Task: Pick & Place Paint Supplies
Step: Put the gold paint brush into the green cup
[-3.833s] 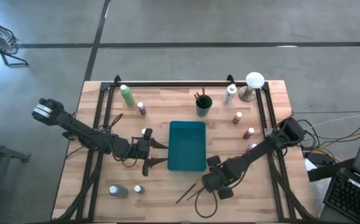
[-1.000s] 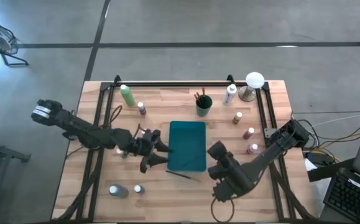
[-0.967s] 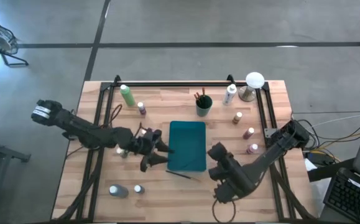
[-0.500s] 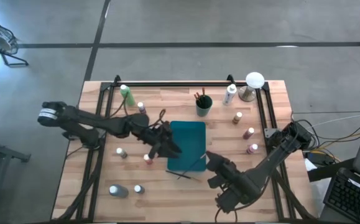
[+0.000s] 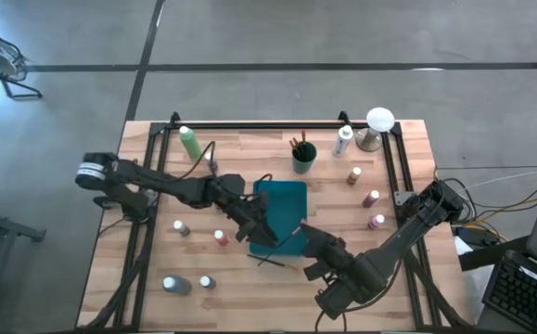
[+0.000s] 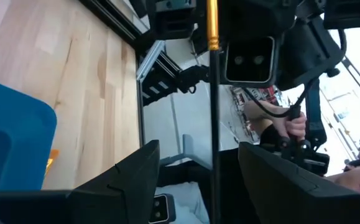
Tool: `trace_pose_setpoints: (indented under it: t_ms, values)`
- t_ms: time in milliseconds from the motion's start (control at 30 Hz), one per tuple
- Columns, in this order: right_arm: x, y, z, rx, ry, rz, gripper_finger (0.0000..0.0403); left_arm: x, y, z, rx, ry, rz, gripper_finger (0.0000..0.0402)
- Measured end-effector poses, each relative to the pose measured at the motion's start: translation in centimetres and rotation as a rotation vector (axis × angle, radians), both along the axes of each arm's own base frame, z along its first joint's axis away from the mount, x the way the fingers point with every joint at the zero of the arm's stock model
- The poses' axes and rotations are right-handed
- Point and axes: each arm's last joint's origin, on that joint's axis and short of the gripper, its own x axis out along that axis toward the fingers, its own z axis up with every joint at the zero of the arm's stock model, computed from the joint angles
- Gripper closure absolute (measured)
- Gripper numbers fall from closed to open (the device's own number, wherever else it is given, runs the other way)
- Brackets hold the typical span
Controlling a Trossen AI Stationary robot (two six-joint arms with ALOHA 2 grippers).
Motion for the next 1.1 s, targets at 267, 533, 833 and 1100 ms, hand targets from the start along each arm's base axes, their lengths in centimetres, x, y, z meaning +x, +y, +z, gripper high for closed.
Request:
trace_pose_setpoints:
  t_ms: [267, 533, 833, 1100]
  values:
    - [0.6, -0.2, 0.2, -0.013, -0.006, -0.003, 0.0395, 0.3, 0.0, 0.5, -0.006, -0.018, -0.014, 0.0177]
    - [1.5, -0.8, 0.2, -0.028, 0.007, -0.013, 0.0395, 1.0, -0.1, 0.8, -0.003, -0.014, -0.041, 0.0179]
    - [1.6, -0.9, 0.2, -0.02, 0.013, -0.015, 0.0395, 1.0, -0.1, 0.8, 0.018, -0.029, -0.043, 0.0316]
    - [1.5, -0.9, 0.3, -0.015, 0.015, -0.012, 0.0395, 1.0, -0.1, 0.7, 0.021, -0.022, -0.043, 0.0385]
